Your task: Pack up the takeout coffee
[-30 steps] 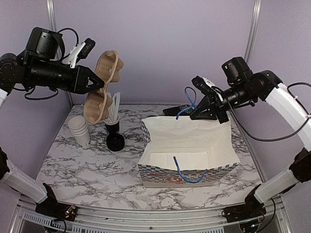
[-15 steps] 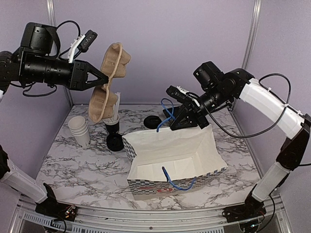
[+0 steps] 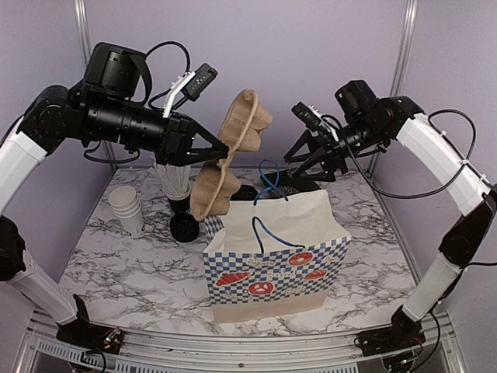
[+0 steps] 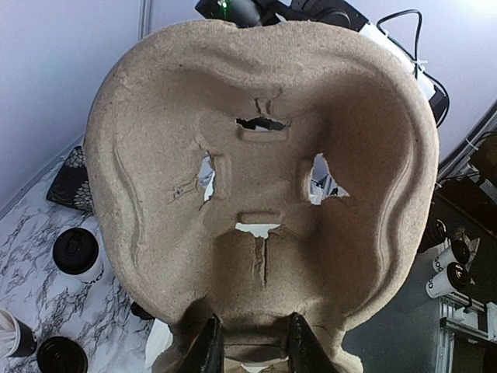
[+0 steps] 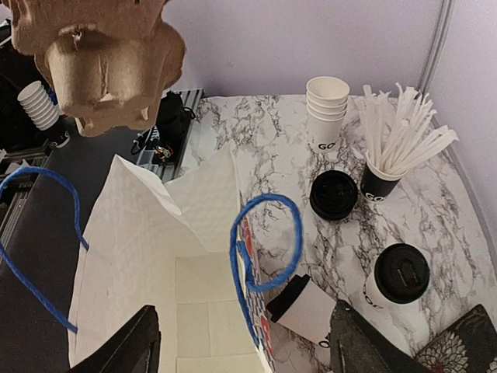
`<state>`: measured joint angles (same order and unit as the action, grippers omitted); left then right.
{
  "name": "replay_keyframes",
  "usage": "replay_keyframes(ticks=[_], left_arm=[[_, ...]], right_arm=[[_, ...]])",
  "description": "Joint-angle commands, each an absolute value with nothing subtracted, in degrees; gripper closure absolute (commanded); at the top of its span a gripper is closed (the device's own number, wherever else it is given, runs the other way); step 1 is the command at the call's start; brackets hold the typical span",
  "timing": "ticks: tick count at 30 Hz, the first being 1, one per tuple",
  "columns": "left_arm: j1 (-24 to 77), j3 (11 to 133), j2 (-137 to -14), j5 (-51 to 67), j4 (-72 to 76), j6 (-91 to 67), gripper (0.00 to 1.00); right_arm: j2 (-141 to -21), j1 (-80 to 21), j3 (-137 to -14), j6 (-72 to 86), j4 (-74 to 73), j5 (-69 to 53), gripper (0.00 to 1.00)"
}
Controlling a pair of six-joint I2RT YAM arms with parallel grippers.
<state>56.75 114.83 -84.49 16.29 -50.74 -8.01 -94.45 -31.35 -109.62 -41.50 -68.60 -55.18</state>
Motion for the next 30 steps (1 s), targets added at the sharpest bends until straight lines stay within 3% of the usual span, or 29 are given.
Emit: replay_keyframes(ticks=[1,13,20,30], left_arm=[[57.63,117.06,-89.94,19.82,-46.46,-3.36,0.76],[58.54,123.74,-103.07,27.52,-44.66,-0.26,0.76],[61.18,121.34,-105.18,27.93,-44.87,1.73,0.75],[64.02,122.06,-112.47,16.11,-54.88,6.09,0.74]], right_arm=[[-90.71,-27.16,-111.87,-44.31,-72.28,-60.08,0.27],[-81.34,-21.14,-102.3,-43.86,-68.88,-60.93,0.27],[-80.05,-18.17,-100.7,-43.77,-68.0,-61.19,0.27],[-81.08,-10.22,-98.45,-44.49,-67.85,-64.87,0.27]])
